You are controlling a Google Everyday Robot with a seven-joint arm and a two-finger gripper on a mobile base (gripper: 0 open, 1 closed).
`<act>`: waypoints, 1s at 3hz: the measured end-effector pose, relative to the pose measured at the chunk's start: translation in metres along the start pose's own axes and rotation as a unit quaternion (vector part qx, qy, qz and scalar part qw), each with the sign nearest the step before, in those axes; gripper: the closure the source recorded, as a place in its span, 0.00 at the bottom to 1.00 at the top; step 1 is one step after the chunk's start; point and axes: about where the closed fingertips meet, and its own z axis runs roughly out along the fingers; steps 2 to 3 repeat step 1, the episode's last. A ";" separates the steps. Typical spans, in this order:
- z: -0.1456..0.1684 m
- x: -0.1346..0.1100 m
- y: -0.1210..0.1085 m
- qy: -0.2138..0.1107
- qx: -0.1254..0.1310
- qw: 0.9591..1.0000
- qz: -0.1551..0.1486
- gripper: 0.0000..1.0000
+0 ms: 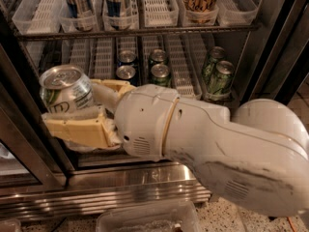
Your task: Pick 7up can from top shelf of fridge
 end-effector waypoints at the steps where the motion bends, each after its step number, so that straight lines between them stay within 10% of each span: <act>1: -0.001 0.003 0.002 0.003 0.002 1.000 -0.001 1.00; 3: -0.001 0.003 0.002 0.003 0.002 1.000 -0.001 1.00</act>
Offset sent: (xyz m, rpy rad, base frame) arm 0.0000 0.0000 0.0000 0.0000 0.0000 0.0000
